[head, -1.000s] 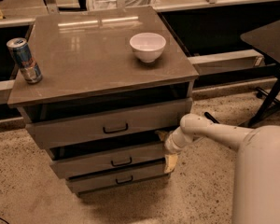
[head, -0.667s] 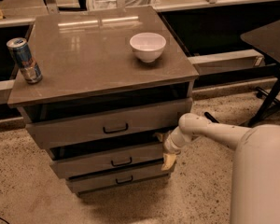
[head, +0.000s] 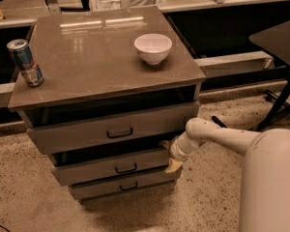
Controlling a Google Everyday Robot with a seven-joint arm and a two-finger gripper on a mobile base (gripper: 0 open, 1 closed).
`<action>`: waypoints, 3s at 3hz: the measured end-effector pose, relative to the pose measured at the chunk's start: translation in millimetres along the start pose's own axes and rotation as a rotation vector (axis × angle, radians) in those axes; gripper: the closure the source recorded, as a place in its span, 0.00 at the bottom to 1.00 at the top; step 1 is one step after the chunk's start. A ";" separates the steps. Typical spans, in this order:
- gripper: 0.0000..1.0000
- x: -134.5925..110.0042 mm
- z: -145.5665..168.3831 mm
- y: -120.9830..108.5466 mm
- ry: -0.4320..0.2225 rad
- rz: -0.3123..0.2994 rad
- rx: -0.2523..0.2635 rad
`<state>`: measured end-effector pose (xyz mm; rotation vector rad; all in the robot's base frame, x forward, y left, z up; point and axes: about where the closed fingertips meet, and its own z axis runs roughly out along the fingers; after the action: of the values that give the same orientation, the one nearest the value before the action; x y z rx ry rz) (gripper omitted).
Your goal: Open middle drawer
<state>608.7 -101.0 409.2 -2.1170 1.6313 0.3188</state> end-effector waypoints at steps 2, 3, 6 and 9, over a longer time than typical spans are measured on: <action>0.33 2.0 -14.7 32.6 0.016 0.023 -0.053; 0.32 0.7 -24.0 52.5 0.020 0.033 -0.075; 0.32 -8.1 -61.2 122.3 0.034 0.076 -0.111; 0.31 -38.9 -77.7 101.4 0.011 -0.013 -0.061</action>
Offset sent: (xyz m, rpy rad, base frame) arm -0.0551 -0.0285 0.0152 -0.0504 0.0825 0.0013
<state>494.1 -125.5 473.4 -2.1770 1.6322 0.3577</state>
